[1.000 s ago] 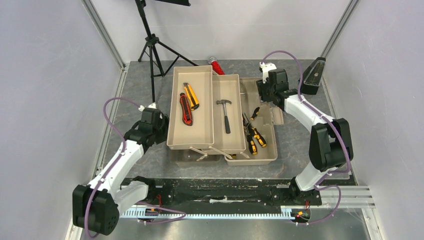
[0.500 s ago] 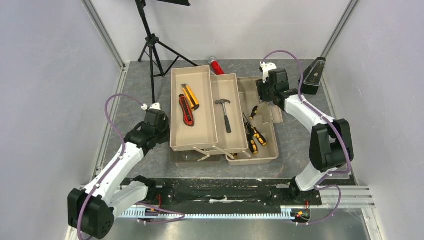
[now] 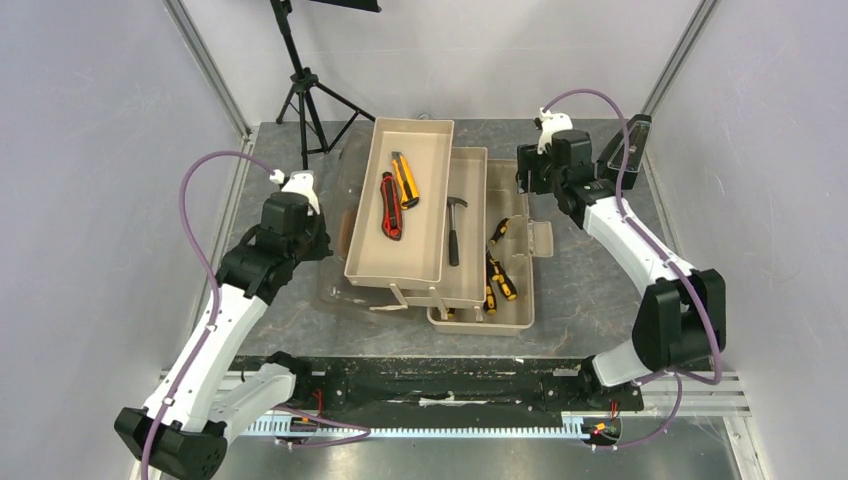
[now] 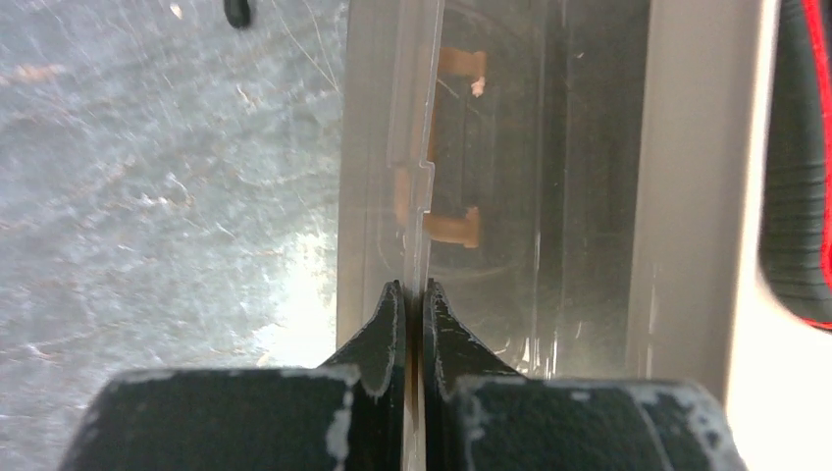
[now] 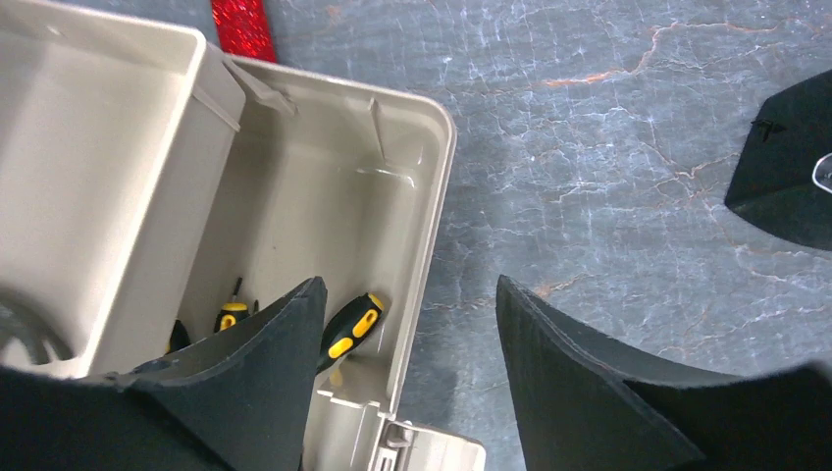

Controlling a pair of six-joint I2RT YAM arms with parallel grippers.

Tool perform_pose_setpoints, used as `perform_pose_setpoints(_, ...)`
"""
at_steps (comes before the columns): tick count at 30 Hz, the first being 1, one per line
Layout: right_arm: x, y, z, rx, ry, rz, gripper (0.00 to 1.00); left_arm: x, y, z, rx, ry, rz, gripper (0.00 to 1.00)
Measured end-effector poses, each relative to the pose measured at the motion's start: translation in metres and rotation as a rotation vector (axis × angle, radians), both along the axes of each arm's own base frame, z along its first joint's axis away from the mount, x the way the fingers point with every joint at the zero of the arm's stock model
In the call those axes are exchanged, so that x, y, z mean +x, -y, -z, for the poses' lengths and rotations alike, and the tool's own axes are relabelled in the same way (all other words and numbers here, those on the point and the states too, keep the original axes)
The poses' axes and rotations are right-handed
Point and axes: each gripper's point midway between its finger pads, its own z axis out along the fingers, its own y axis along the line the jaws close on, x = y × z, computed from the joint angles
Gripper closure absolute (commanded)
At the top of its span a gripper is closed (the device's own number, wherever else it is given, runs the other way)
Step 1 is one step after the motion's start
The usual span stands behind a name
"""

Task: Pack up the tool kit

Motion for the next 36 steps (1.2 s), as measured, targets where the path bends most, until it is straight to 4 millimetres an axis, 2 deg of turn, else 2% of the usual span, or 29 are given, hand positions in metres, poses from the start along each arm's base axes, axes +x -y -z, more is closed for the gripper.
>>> perform_pose_setpoints(4,-0.01,0.001,-0.015,0.059,0.03,0.042,0.29,0.003,-0.006,-0.022,0.068,0.028,0.034,0.98)
perform_pose_setpoints(7,-0.021,0.003,-0.018,0.114,0.044,0.078,0.27,0.009,-0.01,-0.041,0.128,0.053,0.063,0.98)
perform_pose_setpoints(10,-0.035,0.004,-0.013,0.176,0.049,0.112,0.26,0.015,-0.008,-0.057,0.186,0.072,0.105,0.98)
perform_pose_setpoints(15,-0.059,0.0,0.002,0.292,0.04,0.14,0.25,0.024,0.007,-0.08,0.305,0.113,0.185,0.98)
perform_pose_setpoints(23,-0.084,-0.022,0.034,0.509,-0.02,0.128,0.24,0.03,0.059,-0.112,0.621,0.221,0.303,0.98)
perform_pose_setpoints(27,-0.094,-0.027,0.052,0.569,-0.064,0.148,0.23,0.027,0.088,-0.125,0.79,0.307,0.331,0.98)
perform_pose_setpoints(31,-0.098,-0.024,0.058,0.595,-0.065,0.177,0.23,0.017,0.124,-0.138,0.905,0.408,0.365,0.98)
perform_pose_setpoints(36,-0.098,-0.018,0.06,0.606,-0.039,0.222,0.23,-0.001,0.173,-0.144,1.028,0.513,0.411,0.93)
